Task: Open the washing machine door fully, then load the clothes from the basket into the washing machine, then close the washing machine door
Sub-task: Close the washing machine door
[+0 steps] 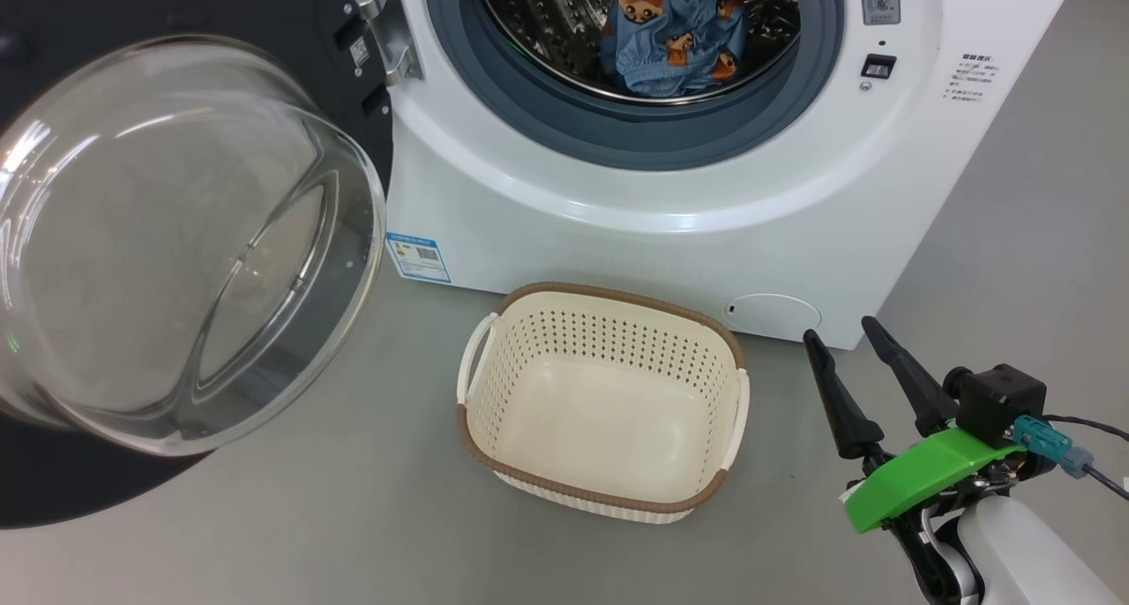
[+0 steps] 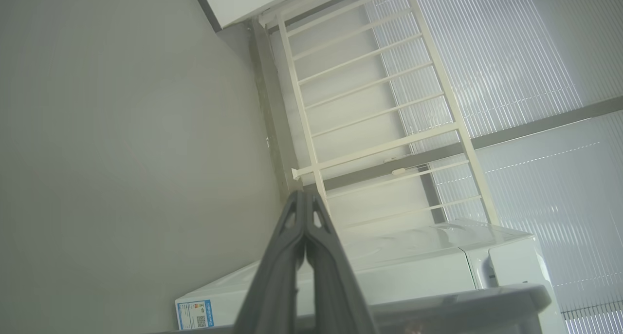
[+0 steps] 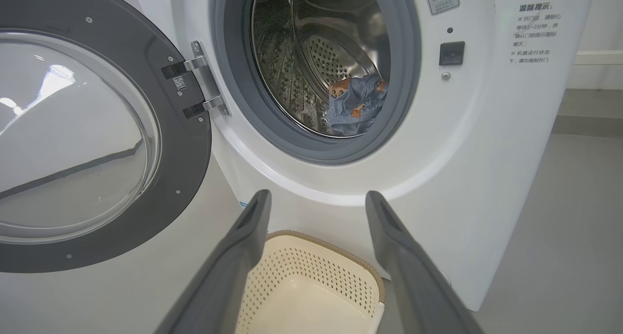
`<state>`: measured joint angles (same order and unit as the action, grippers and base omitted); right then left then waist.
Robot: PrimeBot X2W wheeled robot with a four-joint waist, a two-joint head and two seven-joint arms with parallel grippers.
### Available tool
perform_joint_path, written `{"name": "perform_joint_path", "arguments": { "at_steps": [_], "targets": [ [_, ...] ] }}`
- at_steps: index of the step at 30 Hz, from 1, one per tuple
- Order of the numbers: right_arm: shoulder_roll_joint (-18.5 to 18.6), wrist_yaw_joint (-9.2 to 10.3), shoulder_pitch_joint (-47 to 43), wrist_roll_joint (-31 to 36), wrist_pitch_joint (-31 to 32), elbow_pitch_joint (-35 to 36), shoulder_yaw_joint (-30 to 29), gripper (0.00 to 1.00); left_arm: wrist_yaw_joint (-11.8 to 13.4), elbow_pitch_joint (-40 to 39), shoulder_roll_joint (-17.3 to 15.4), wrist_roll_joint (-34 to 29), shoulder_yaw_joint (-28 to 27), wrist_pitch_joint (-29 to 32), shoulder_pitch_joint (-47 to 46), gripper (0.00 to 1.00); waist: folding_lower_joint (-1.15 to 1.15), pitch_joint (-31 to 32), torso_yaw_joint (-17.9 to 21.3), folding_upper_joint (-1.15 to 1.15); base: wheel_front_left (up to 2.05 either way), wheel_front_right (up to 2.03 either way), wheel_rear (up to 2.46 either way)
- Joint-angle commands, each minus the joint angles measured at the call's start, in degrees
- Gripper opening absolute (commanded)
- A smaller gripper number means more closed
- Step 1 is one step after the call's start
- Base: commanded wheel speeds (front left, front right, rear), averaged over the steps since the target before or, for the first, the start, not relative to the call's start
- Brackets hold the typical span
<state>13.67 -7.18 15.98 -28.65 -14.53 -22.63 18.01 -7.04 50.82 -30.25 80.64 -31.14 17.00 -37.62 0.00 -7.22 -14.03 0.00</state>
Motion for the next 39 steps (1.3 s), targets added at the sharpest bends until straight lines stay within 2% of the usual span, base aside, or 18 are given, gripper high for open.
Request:
{"name": "perform_joint_path", "arguments": {
  "at_steps": [1, 5, 16, 19, 20, 23, 27, 30, 33, 39],
  "targets": [
    [0.55, -0.31, 0.68, 0.40, -0.47, 1.31, 0.42, 1.00, -0.36, -0.61, -4.66, 0.51, -0.22, 1.64, -1.57, 0.00, 0.00, 0.06, 0.01, 0.00, 0.00, 0.00, 0.00],
    [0.33, -0.31, 0.53, 0.49, -0.47, 1.34, 0.16, 1.00, -0.41, 0.08, -5.16, 0.87, 1.10, 5.37, -2.27, 0.00, 0.00, 0.12, -0.16, 0.00, 0.00, 0.00, 0.00],
    [-0.47, -0.31, -0.17, 0.53, -0.47, 1.09, -0.42, 1.00, -0.38, -5.86, -4.51, 3.60, 6.75, 24.85, 0.84, 0.00, 0.00, 1.61, -1.19, 0.00, 0.00, 0.00, 0.00],
    [-0.81, -0.31, -0.51, 0.48, -0.47, 0.98, -0.54, 1.00, 0.70, -8.70, -4.37, 4.92, 7.76, 30.57, 2.54, 0.00, 0.00, 2.29, -1.30, 0.00, 0.00, 0.00, 0.00],
    [-0.81, -0.31, -0.51, 0.48, -0.47, 0.98, -0.54, 1.00, 0.70, -8.70, -4.37, 4.92, 7.76, 30.57, 2.54, 0.00, 0.00, 2.29, -1.30, 0.00, 0.00, 0.00, 0.00],
    [-1.09, -0.31, -0.83, 0.40, -0.47, 1.00, -0.72, 1.00, 2.65, -12.96, -4.19, 6.15, 8.31, 34.98, 4.59, 0.00, 0.00, 2.74, -1.35, 0.00, 0.00, 0.00, 0.00],
    [-1.43, -0.31, -1.40, 0.29, -0.47, 1.26, -1.25, 1.00, 6.73, -20.13, -3.23, 8.18, 8.90, 40.31, 7.64, 0.00, 0.00, 3.31, -1.41, 0.00, 0.00, 0.00, 0.00],
    [-1.49, -0.31, -2.07, 0.26, -0.47, 1.40, -1.72, 1.00, 9.35, -27.24, -1.32, 10.29, 9.85, 44.35, 9.87, 0.00, 0.00, 3.79, -1.53, 0.00, 0.00, 0.00, 0.00],
    [-1.74, -0.31, -2.63, 0.21, -0.47, 1.15, -2.02, 1.00, 13.08, -34.73, 1.05, 12.68, 10.57, 47.35, 11.89, 0.00, 0.00, 4.61, -1.58, 0.00, 0.00, 0.00, 0.00],
    [-3.01, -0.31, -3.22, 0.04, -0.47, 1.19, -1.88, 1.00, 20.04, -47.91, 4.15, 14.20, 12.97, 50.23, 16.02, 0.00, 0.00, 6.17, -0.31, 0.00, 0.00, 0.00, 0.00]
  ]
}}
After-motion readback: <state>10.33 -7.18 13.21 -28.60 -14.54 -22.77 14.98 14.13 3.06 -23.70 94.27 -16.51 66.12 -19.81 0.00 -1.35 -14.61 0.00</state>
